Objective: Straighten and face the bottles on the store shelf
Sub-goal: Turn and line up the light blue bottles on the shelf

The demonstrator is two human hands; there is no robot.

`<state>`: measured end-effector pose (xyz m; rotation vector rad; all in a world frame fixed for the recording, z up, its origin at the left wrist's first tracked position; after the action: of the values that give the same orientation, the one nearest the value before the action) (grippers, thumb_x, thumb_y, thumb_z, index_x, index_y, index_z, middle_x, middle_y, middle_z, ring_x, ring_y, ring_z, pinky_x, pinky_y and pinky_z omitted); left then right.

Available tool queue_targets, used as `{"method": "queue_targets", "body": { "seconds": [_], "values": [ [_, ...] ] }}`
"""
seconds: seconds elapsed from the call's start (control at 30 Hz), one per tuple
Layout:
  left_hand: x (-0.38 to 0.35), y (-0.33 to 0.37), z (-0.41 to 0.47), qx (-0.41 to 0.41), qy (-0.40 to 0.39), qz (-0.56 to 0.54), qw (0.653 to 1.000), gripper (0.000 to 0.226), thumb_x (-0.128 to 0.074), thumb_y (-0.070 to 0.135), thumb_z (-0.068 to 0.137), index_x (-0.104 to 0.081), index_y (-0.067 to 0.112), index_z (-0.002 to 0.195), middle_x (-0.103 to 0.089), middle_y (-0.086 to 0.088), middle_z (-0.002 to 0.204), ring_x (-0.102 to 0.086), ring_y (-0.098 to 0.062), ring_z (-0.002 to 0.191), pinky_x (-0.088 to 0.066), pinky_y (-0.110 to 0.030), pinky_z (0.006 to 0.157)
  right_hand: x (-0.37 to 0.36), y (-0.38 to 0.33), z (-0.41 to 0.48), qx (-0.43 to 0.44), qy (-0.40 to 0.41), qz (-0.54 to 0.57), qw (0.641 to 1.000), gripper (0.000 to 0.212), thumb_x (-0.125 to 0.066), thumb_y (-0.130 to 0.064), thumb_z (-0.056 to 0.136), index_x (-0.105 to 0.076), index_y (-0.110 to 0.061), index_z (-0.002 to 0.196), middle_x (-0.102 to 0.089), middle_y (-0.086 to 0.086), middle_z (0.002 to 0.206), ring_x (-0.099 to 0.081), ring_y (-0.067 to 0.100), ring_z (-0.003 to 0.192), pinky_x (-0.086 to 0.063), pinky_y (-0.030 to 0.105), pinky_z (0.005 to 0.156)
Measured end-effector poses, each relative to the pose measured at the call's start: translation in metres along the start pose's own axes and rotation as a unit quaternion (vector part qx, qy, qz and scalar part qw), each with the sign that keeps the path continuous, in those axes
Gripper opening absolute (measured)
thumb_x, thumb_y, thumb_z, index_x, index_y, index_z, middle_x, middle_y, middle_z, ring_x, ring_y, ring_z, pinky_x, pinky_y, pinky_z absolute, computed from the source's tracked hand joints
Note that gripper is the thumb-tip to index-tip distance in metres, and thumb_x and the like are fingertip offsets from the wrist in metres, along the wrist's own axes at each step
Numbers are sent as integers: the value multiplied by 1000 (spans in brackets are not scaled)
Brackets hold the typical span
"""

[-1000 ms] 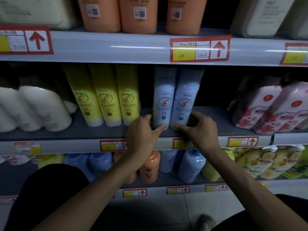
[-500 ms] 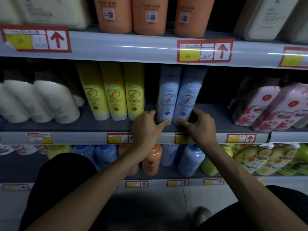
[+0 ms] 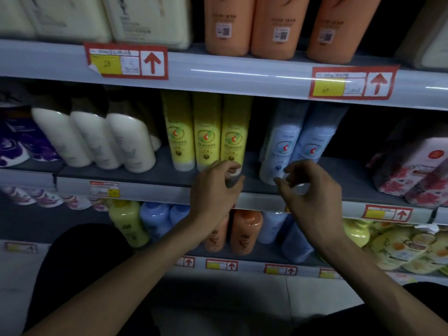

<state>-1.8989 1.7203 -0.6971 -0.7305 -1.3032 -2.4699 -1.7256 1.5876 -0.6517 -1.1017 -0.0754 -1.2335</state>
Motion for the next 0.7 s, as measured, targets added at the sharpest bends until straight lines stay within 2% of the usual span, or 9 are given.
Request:
{"method": "queue_targets", "body": {
  "seconds": [0.07, 0.13, 0.2, 0.33, 0.43, 0.57, 0.7],
  "values": [
    [22, -15, 0, 15, 36, 11, 999, 15, -75, 30, 91, -72, 26, 105, -71, 13, 99, -67, -4, 88, -59, -36, 75, -28, -14, -5, 22, -54, -2, 998, 24, -80, -22, 85, -69, -21, 106, -71, -8, 88, -69, 8, 80, -56, 33, 75],
    [39, -36, 1, 47, 63, 33, 996, 10, -75, 34, 91, -70, 28, 97, -70, 13, 92, -67, -3, 84, -59, -38, 72, -61, -20, -7, 21, -106, -19, 994, 37, -78, -29, 87, -68, -20, 121, -74, -6, 98, -71, 12, 87, -59, 37, 77],
    [47, -57, 3, 90, 70, 54, 992, 12, -75, 39, 89, -69, 31, 95, -69, 15, 87, -66, -3, 80, -58, -38, 68, -85, -21, -4, 3, -121, -34, 992, 47, -76, -35, 87, -63, -21, 130, -75, -2, 107, -72, 17, 92, -59, 39, 78],
    [46, -69, 11, 112, 55, 117, 985, 22, -75, 48, 86, -71, 30, 99, -72, 17, 85, -70, -9, 81, -55, -34, 66, -112, -22, 12, -14, -109, -91, 990, 40, -73, -41, 88, -62, -20, 120, -72, 4, 110, -69, 31, 96, -54, 40, 73],
    [41, -71, 19, 120, 56, 162, 978, 29, -73, 55, 86, -71, 27, 92, -74, 10, 85, -71, -18, 83, -54, -35, 64, -127, -14, 19, -50, -129, -143, 980, 43, -71, -48, 89, -61, -16, 116, -70, 9, 110, -67, 37, 100, -53, 41, 73],
    [37, -70, 24, 122, 51, 209, 969, 35, -67, 60, 88, -69, 25, 91, -74, 7, 86, -71, -23, 84, -48, -33, 62, -134, -15, 24, -46, -124, -198, 971, 37, -67, -45, 94, -59, -12, 108, -66, 12, 108, -65, 38, 96, -41, 37, 65],
    [38, -64, 24, 116, 46, 220, 967, 34, -67, 57, 91, -70, 23, 92, -74, 4, 88, -71, -26, 86, -40, -32, 63, -138, -17, 28, -52, -114, -198, 972, 36, -67, -45, 95, -56, -12, 102, -64, 12, 106, -64, 38, 94, -37, 36, 65]
  ]
}}
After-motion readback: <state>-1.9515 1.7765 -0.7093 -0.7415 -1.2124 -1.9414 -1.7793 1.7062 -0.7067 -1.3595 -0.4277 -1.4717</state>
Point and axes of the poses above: each hand's wrist, its own z-axis towards the middle knuckle, its own x-axis out of the back of the hand, y = z × x, the point moved 8 cm from there along z, towards the middle knuckle
